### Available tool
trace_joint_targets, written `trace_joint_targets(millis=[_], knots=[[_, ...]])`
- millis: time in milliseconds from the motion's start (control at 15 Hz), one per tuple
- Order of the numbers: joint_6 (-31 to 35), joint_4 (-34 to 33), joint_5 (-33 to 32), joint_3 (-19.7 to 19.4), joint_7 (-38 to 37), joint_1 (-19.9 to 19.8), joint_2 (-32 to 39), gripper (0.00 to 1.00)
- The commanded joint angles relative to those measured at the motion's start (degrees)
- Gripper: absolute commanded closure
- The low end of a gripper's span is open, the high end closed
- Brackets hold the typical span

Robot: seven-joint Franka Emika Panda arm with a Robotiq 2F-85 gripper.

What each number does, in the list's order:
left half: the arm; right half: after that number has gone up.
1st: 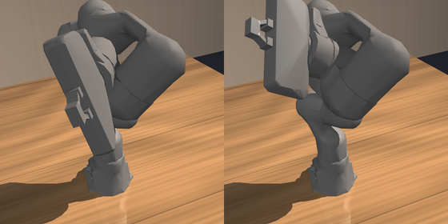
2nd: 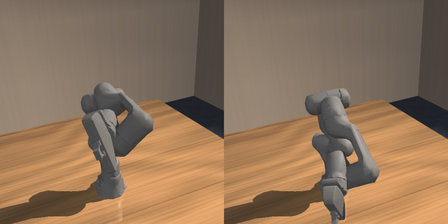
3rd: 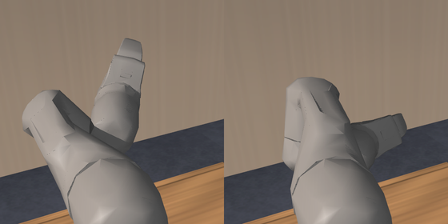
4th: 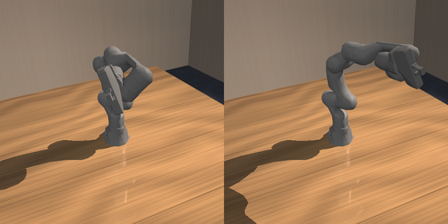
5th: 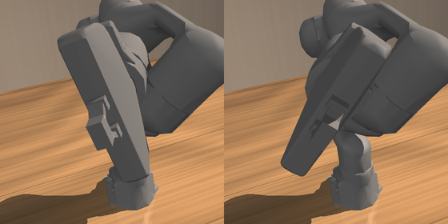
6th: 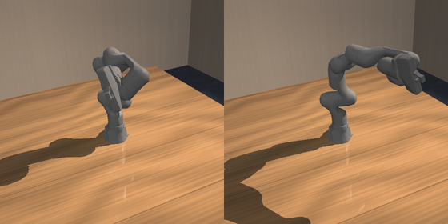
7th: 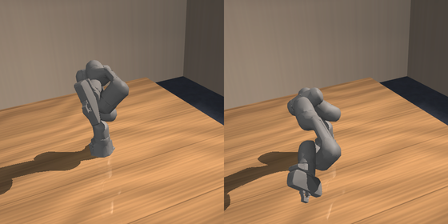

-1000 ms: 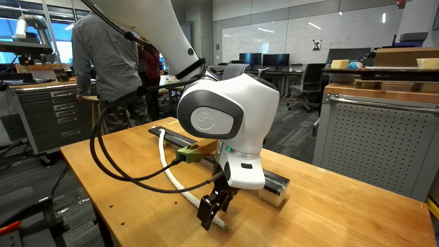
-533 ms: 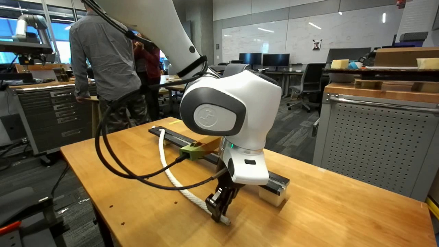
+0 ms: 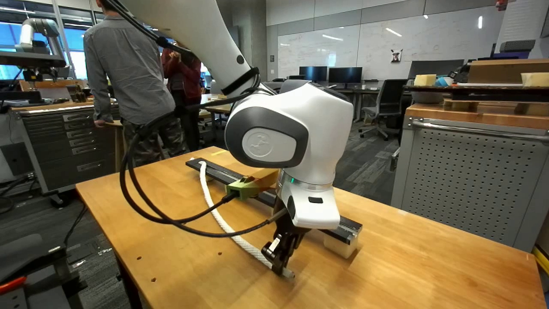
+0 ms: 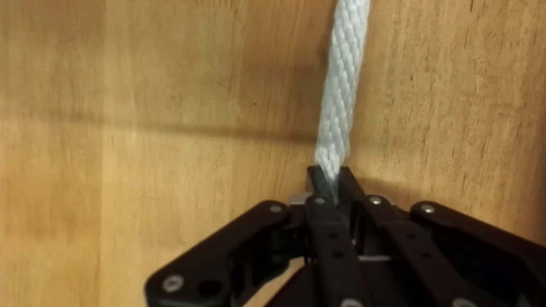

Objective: Put the white rope in the black groove

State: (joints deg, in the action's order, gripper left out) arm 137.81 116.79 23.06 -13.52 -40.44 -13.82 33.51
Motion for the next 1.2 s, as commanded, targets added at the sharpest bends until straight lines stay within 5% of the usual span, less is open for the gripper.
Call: trace_joint_targets(millis=[0,600,1133], knots=[[2.9,3.0,0.7,-1.2,-1.2,0.4,-4.5,0.97],[11.3,5.6,0.8,-1.3,-1.9,1.1,-15.1,0.97],[13.1,0.3,0.2,0.7,-2.1,2.4,-13.2,0.97]])
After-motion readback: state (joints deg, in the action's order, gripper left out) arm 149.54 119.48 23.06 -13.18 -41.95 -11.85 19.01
